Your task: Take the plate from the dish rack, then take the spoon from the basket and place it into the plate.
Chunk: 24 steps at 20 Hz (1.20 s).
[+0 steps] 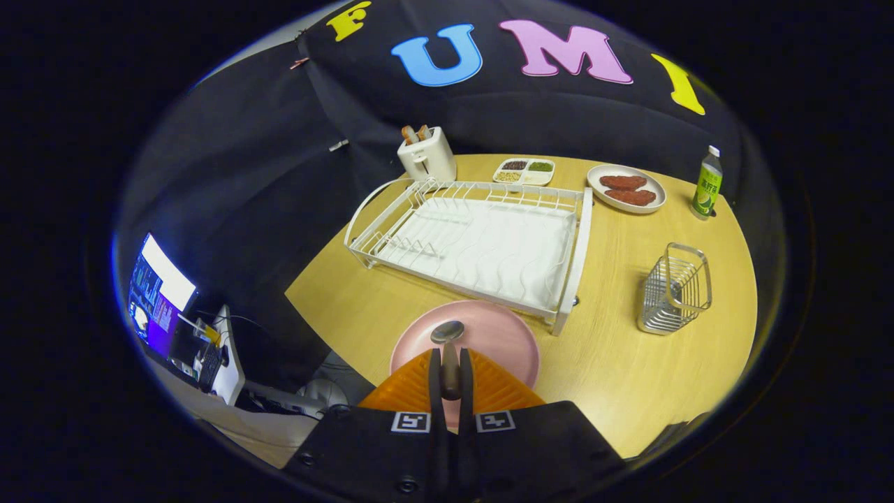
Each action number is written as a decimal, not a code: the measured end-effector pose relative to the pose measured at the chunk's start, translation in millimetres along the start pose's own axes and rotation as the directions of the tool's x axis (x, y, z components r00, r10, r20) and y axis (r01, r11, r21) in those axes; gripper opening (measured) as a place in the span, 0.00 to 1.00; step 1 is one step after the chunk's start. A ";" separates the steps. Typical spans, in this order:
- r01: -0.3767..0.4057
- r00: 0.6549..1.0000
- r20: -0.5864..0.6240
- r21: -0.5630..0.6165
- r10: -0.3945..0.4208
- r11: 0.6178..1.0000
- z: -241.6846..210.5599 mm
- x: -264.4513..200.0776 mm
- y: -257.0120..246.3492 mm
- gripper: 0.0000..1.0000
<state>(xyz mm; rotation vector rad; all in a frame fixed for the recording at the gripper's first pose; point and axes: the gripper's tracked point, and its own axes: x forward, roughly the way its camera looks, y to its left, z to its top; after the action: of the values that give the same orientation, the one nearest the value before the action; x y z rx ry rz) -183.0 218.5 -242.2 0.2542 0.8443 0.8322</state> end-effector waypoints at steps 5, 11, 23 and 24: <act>0.006 0.999 -0.033 -0.016 -0.006 1.000 -9.7 24.5 -1.4 0.09; 0.058 0.995 -0.082 -0.039 -0.061 0.998 -17.6 23.7 -17.3 0.19; 0.068 0.995 -0.065 -0.041 -0.071 0.997 -14.8 14.6 -19.8 0.99; 0.074 0.996 -0.051 -0.040 -0.076 0.996 -10.3 11.2 -20.9 0.99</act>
<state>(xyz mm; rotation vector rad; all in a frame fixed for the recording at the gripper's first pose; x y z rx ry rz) -175.0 211.8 -265.7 0.1667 0.8813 0.7866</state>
